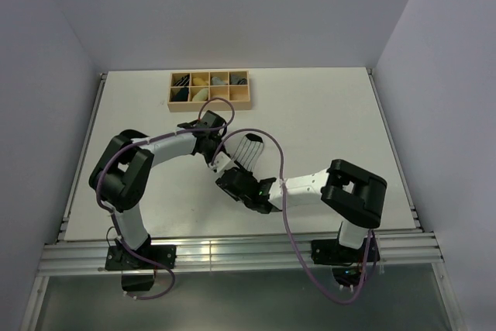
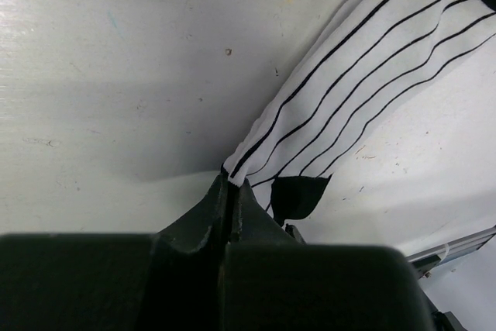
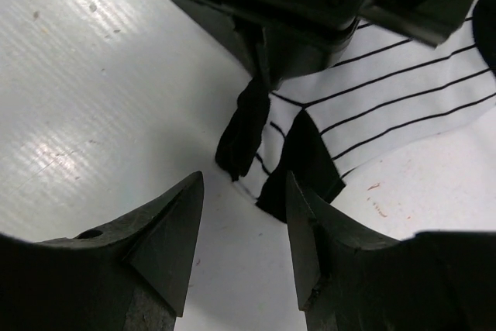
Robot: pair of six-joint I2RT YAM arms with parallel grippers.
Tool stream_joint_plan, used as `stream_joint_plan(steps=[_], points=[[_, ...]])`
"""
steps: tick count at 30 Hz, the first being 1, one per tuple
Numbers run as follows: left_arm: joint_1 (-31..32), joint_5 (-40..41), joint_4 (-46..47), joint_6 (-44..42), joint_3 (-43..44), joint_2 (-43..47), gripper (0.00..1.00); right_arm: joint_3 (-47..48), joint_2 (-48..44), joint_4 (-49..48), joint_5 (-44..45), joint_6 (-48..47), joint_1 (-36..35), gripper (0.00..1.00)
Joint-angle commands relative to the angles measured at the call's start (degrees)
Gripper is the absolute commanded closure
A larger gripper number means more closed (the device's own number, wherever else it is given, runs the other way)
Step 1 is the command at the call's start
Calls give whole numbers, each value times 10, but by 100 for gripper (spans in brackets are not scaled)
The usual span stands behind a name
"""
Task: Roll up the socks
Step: Roll the sock at the center of the board.
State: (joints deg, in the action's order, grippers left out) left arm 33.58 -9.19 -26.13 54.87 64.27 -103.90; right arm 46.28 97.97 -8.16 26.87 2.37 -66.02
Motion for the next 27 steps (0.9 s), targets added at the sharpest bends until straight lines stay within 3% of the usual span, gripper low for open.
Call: stream_joint_plan(steps=[1,11,15,18,19,22,23,27], points=[[2,-8,-5,-12,18,-3,99,28,12,-33,35,-33,-3,46],[2,-12,-8,-18,22,-7,99,26,46,-47,37,-58,-8,50],[2,-13,-8,-18,24,-9,100,28,61,-45,48,-57,-10,56],[2,-15,-6,-19,23,-10,100,26,63,-47,42,-54,-10,69],[2,-16,-3,-20,22,-10,99,27,62,-46,34,-54,-10,80],[2,-19,8,-14,12,4,99,21,47,-36,12,-42,-10,98],[2,-12,9,-12,10,10,96,16,42,-37,8,-33,-10,100],[1,11,13,-2,-2,41,64,-9,5,-34,-49,14,7,100]])
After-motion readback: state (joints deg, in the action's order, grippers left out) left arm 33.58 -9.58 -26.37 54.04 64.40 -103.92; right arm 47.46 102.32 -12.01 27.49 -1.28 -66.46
